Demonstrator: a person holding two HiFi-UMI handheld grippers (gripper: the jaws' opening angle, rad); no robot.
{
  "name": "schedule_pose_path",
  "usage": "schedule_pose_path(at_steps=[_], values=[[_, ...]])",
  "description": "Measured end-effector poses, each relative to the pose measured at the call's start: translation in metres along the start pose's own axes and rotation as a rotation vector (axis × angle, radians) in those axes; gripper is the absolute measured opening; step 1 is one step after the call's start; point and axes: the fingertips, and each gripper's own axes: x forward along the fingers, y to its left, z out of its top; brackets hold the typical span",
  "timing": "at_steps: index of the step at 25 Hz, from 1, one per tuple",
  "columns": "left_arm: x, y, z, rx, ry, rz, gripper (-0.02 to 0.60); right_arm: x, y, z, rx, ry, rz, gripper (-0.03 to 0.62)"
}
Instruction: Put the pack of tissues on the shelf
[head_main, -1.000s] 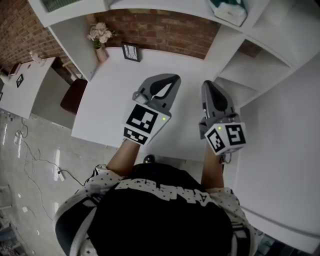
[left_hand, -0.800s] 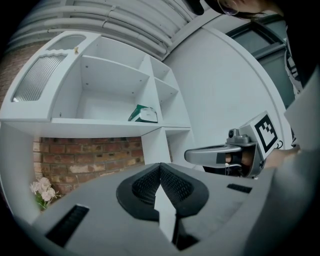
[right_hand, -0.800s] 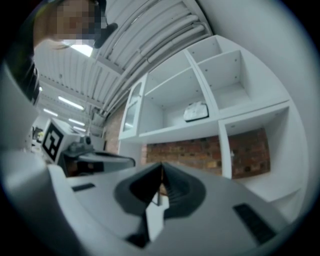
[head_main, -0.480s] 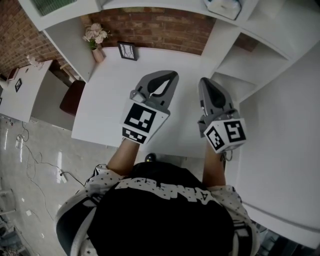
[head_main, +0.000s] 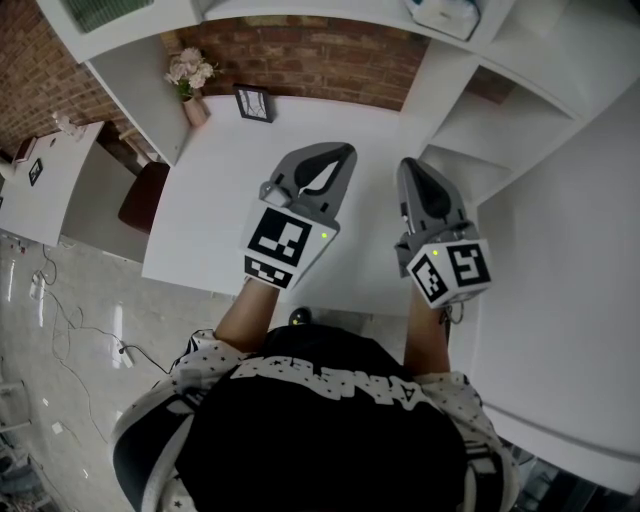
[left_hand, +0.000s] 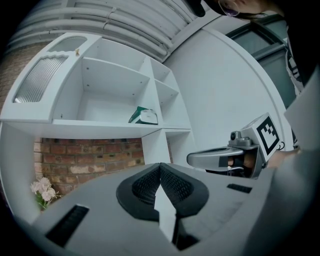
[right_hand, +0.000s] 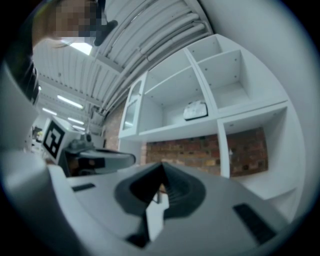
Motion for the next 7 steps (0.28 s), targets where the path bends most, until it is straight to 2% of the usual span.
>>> schedule_pose_path(at_steps=[7], values=[[-0.0022, -0.0035, 0.0017, -0.003, -0.006, -0.002, 0.034, -0.005, 0.0019, 0.0015, -0.006, 0.0, -0.005, 0.031]])
